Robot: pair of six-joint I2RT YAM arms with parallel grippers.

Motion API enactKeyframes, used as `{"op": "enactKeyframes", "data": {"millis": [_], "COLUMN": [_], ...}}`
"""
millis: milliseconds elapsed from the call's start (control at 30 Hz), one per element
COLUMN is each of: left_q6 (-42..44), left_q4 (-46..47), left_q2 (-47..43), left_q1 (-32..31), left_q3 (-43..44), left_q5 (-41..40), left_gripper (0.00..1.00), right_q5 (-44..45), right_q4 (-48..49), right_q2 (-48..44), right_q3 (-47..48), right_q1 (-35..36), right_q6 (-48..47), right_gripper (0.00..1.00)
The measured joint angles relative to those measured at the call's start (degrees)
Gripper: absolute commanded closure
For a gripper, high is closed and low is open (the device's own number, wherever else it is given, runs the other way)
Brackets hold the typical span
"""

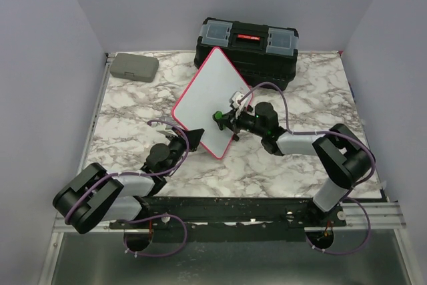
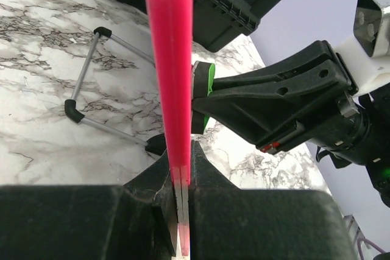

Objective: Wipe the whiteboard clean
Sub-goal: Erase the whiteboard at the whiteboard stand.

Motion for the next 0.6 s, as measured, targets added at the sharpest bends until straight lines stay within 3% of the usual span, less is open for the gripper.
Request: {"op": "enactKeyframes", "data": {"millis": [333, 600], "left_q6": [-0.2, 0.2], "left_q4": [-0.9, -0.9], "left_q2": [-0.6, -0.6], "left_q1": [-0.1, -0.1], "left_q3": [0.3, 0.3], "left_q5": [0.2, 0.2], "left_gripper": [1.0, 1.0], "right_q5": [-0.8, -1.0], "right_q4": [0.0, -1.4], "right_q2": [-0.8, -3.2], "right_q3": [-5.3, -7.0], "right_q1": [-1.7, 3.5], "right_q6": [-1.6, -1.4], "right_gripper": [0.99, 0.99]}}
